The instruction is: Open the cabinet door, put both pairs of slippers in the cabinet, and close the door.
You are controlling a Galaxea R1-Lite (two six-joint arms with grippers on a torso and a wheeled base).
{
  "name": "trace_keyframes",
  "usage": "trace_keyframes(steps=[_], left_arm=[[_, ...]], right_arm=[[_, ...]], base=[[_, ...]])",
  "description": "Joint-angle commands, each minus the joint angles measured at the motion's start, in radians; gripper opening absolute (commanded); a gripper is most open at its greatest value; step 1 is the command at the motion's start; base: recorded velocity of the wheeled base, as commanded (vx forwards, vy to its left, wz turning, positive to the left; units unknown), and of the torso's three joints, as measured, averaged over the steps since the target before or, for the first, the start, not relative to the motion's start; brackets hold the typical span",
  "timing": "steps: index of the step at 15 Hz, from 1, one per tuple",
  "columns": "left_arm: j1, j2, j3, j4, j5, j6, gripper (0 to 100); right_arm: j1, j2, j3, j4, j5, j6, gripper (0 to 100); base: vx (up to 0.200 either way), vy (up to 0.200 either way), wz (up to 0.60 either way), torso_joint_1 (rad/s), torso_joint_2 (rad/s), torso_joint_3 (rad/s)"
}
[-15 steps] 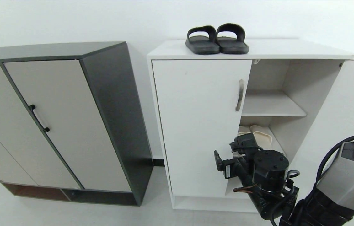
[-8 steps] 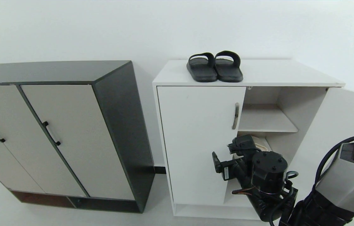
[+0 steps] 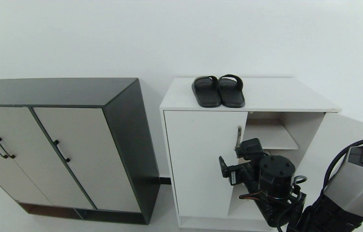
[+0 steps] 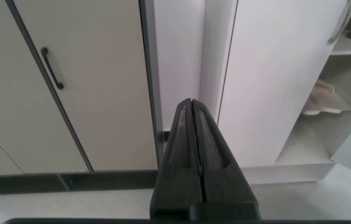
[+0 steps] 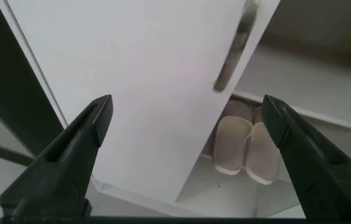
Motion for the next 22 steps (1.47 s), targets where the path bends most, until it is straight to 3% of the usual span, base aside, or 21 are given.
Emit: trace_keyframes(steps=[1, 12, 15, 16, 20, 22], left_arm=[[0.0, 0.0, 0.0, -0.001, 0.0, 0.0, 0], [0.0, 0.0, 0.0, 0.0, 0.0, 0.0, 0], [0.0, 0.0, 0.0, 0.0, 0.0, 0.0, 0], [0.0, 0.0, 0.0, 0.0, 0.0, 0.0, 0], [0.0, 0.0, 0.0, 0.0, 0.0, 0.0, 0], [0.0, 0.0, 0.0, 0.0, 0.002, -0.001, 0]], right_arm=[[0.0, 0.003, 0.0, 0.0, 0.0, -0.001, 100], [-0.024, 0.025, 0.003, -0.005, -0.001, -0.037, 100], [-0.024, 0.037, -0.005, -0.088, 0.023, -0.099, 100], [-0.024, 0.009, -0.04, -0.035, 0.023, -0.114, 100], [-0.003, -0.167, -0.301, 0.57, -0.006, 0.124, 100], [-0.001, -0.166, -0.419, 0.692, -0.075, 0.188, 100]], base=[[0.0, 0.0, 0.0, 0.178, -0.51, -0.305], [0.0, 0.0, 0.0, 0.24, -0.55, -0.322], [0.0, 0.0, 0.0, 0.108, -0.23, -0.131], [0.0, 0.0, 0.0, 0.0, 0.0, 0.0], [0.0, 0.0, 0.0, 0.0, 0.0, 0.0], [0.0, 0.0, 0.0, 0.0, 0.0, 0.0]])
